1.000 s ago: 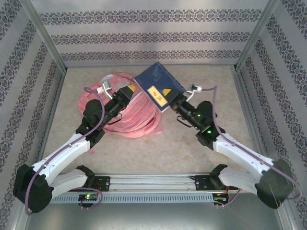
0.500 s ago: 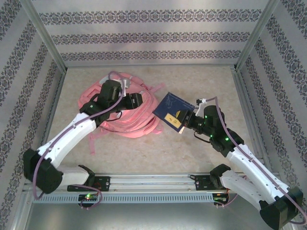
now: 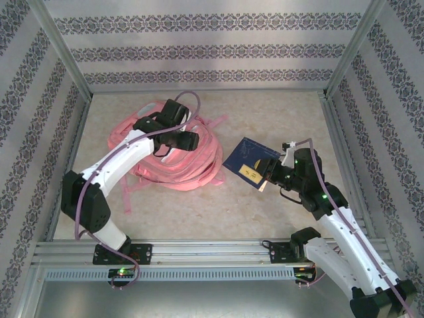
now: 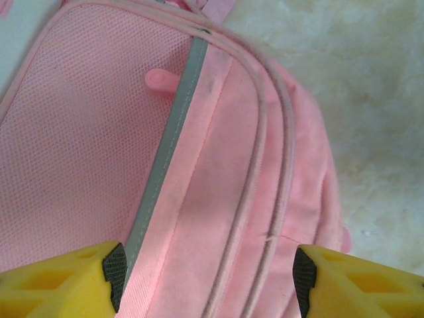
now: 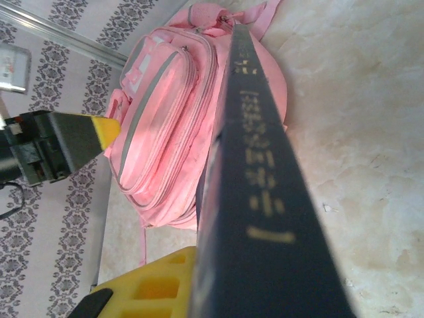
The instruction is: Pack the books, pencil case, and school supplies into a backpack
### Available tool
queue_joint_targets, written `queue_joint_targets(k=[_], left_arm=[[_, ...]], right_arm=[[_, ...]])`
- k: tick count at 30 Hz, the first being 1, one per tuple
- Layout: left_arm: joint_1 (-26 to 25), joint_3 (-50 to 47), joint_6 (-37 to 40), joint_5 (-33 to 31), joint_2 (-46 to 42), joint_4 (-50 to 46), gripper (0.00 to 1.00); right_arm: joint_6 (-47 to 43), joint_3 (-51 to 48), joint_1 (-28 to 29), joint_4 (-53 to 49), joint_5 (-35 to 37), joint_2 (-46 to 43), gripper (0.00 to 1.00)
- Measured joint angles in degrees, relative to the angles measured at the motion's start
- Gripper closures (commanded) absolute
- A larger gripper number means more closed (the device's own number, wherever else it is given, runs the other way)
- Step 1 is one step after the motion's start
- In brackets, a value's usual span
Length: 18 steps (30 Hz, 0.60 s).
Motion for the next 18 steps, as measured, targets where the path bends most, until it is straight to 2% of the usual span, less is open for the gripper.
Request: queue_joint_targets(k=[6, 12, 14, 18], left_arm=[[2.36, -1.97, 0.35, 4.48, 3.85, 2.34, 0.32], [5.57, -6.6, -2.23, 10.75, 3.85, 8.5, 0.45], [5.6, -6.75, -2.23, 11.91, 3.85, 9.29, 0.44], [5.68, -6.86, -1.95, 12.31, 3.1, 10.34, 0.34]], right_arm=[[0.02, 0.0, -1.42, -0.13, -2.12, 0.37, 1.0], [0.24, 0.0, -1.42, 0.09, -3.63, 1.81, 1.0], [0.24, 0.0, -1.42, 0.11, -3.82, 1.97, 1.0], [0.46, 0.0, -1.42, 0.13, -3.82, 2.25, 1.0]])
